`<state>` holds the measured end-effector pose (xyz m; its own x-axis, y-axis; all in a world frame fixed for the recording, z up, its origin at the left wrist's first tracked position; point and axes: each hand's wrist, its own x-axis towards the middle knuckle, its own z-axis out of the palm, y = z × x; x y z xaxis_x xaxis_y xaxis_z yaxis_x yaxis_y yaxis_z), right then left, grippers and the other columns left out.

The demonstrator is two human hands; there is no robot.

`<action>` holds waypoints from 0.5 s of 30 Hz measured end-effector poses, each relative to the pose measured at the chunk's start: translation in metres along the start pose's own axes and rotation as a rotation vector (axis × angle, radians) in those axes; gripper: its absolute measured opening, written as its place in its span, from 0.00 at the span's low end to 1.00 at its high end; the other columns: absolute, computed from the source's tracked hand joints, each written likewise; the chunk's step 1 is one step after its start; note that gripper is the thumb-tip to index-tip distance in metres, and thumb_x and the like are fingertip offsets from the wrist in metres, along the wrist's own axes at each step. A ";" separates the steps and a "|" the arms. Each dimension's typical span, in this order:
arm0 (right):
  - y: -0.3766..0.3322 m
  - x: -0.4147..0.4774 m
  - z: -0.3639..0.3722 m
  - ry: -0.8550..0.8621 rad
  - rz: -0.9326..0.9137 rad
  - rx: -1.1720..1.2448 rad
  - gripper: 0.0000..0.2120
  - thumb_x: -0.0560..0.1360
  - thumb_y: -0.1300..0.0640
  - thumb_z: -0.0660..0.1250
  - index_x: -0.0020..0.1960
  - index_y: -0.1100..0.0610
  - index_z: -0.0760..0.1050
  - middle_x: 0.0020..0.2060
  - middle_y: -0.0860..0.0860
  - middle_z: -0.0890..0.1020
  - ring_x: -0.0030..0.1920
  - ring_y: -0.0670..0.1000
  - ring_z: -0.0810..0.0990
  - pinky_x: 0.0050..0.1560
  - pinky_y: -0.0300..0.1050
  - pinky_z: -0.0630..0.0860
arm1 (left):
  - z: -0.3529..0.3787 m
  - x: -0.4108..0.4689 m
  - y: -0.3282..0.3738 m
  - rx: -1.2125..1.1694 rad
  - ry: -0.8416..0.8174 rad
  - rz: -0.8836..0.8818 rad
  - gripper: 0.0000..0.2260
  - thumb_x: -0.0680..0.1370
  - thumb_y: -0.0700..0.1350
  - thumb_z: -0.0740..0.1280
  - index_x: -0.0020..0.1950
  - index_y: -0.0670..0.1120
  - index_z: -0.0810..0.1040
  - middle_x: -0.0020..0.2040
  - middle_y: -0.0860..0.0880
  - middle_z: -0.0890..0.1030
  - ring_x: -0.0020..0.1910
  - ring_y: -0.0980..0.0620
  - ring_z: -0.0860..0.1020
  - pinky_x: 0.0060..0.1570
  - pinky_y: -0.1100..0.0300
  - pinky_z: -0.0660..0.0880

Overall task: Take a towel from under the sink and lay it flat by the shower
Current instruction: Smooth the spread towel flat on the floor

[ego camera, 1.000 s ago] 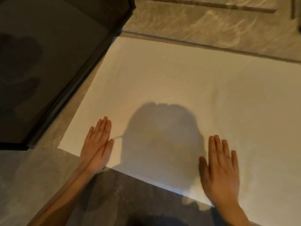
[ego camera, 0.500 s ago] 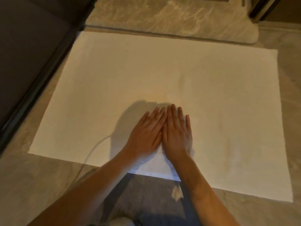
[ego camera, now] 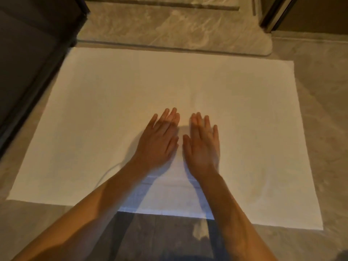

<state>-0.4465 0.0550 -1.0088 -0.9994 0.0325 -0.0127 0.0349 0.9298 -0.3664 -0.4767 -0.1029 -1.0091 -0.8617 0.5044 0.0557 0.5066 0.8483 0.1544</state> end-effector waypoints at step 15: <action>0.068 0.035 -0.026 0.021 0.138 -0.106 0.29 0.80 0.49 0.47 0.79 0.58 0.55 0.79 0.55 0.56 0.79 0.57 0.51 0.77 0.54 0.48 | -0.005 -0.004 -0.070 -0.022 -0.010 -0.211 0.28 0.81 0.51 0.51 0.80 0.43 0.54 0.81 0.46 0.54 0.79 0.51 0.49 0.77 0.53 0.46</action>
<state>-0.4794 0.1286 -1.0099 -0.9849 0.1694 -0.0365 0.1730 0.9492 -0.2627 -0.5094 -0.1652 -1.0153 -0.9480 0.3180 0.0101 0.3144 0.9315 0.1827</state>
